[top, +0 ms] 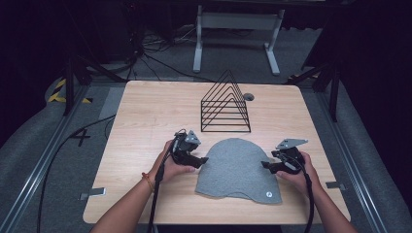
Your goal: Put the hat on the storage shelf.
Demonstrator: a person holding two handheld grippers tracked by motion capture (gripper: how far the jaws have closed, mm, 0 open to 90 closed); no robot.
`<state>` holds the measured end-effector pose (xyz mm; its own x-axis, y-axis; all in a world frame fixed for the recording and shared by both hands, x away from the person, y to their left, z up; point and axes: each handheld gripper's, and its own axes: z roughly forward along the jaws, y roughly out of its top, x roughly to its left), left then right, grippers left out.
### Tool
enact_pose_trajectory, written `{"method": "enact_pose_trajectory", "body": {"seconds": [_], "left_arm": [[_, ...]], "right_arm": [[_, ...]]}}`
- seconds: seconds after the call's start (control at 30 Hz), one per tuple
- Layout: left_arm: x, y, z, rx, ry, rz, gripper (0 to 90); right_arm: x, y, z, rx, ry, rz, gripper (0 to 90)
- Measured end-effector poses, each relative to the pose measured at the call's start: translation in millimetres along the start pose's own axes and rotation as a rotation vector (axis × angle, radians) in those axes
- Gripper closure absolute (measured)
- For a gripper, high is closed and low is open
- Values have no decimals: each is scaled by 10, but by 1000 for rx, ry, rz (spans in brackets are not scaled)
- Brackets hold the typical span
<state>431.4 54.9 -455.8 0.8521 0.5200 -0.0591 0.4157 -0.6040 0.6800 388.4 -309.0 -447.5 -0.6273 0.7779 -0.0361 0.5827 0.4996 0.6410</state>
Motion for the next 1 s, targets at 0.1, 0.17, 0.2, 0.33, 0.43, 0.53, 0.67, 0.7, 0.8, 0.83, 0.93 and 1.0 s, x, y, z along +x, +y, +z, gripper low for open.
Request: {"method": "enact_pose_trajectory", "body": {"seconds": [0.1,0.17,0.2,0.33,0.43,0.53,0.67,0.7,0.8,0.83,0.93,1.0], "left_arm": [[-4,19,106,15,1,14,315],[-9,20,135,22,-6,14,310],[-26,27,159,15,2,21,294],[-66,34,175,13,17,23,284],[-118,32,160,21,11,32,324],[-156,38,150,22,-6,45,425],[-200,16,138,2,-39,55,676],[-205,12,137,1,-51,58,676],[-214,8,141,-4,-76,58,776],[-218,8,139,-4,-78,63,818],[-227,16,127,2,-68,78,844],[-222,25,109,3,-69,84,851]], "right_arm": [[-9,-47,37,-3,12,29,342],[-15,-51,42,-11,14,29,342],[-17,-48,42,-9,15,26,342],[11,-42,42,-11,26,5,405],[40,-23,41,-4,40,2,498],[79,-3,38,4,49,2,583],[95,8,37,4,72,14,726],[95,8,37,4,72,14,726],[94,-1,45,-6,97,28,814],[85,-9,48,-14,107,32,828],[78,-15,43,-16,117,41,842],[84,-15,26,-20,111,32,845]]}}
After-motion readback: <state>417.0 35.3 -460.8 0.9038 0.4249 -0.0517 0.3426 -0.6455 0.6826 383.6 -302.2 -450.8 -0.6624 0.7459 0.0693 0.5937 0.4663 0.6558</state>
